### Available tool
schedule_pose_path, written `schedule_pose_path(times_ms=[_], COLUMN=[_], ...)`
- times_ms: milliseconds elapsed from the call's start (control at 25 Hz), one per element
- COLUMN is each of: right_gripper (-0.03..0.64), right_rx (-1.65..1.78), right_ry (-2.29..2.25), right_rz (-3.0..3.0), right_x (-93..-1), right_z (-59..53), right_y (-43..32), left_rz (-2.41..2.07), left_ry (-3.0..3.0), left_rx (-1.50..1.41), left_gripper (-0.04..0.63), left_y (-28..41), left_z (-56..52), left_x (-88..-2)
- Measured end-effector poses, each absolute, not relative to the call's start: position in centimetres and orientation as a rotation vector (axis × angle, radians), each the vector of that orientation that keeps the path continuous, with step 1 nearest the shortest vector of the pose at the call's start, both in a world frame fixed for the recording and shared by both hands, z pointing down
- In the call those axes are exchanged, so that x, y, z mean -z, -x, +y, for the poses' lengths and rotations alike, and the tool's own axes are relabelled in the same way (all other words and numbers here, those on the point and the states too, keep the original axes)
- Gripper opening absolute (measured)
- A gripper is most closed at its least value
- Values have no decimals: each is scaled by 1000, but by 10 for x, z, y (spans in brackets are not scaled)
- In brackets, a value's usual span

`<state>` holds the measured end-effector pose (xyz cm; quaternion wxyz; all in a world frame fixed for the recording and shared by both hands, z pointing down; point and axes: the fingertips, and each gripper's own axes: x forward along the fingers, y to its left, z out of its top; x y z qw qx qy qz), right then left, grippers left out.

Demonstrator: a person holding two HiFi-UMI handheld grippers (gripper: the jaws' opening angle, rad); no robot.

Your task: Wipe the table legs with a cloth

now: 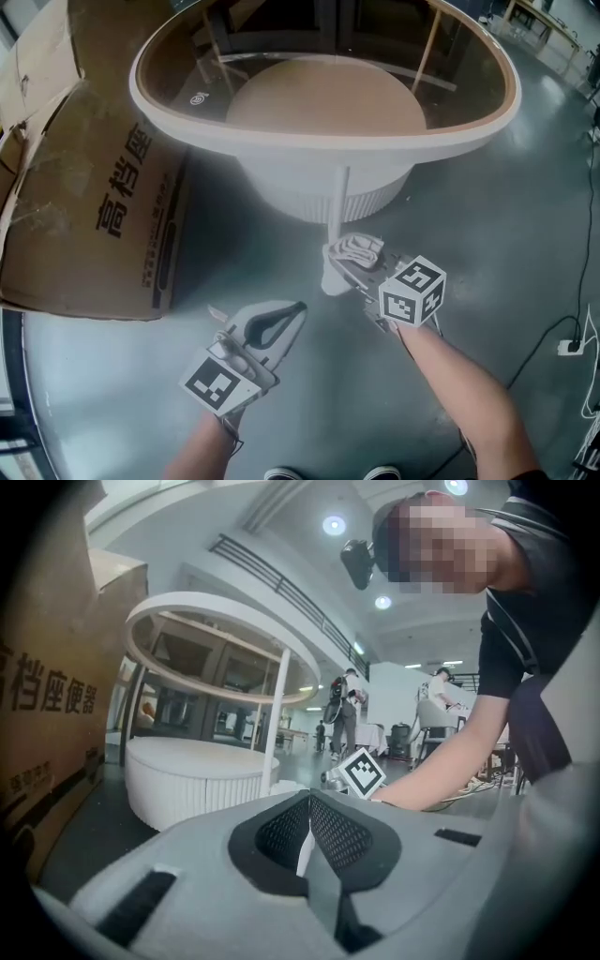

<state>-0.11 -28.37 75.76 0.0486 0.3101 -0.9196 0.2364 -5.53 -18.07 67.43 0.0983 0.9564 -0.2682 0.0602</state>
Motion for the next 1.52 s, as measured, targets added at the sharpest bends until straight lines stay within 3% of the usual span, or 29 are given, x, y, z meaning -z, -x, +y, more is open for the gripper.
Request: schedule_pose_path(times_ms=[800,960,1200,1520], right_gripper=[77,77,77,75], right_rx=[-843,-663,-307,-305], right_ry=[-964,-874,-756,-773], right_rz=[-2505,-2672,-3002,-3093], right_x=[-825,-740,-567,-511], right_z=[-264,-246,-249,-265], right_y=[-6,0,31,33], left_rz=[-760,-798,-838,-784], left_ry=[-2757,-2768,-2948,-3160], left_rx=[-211,-202,-20,25], left_gripper=[5,5,5,5], left_y=[47,53,45,28], left_z=[-160,-174,-207,-203], left_x=[-704,-682,-581,-523])
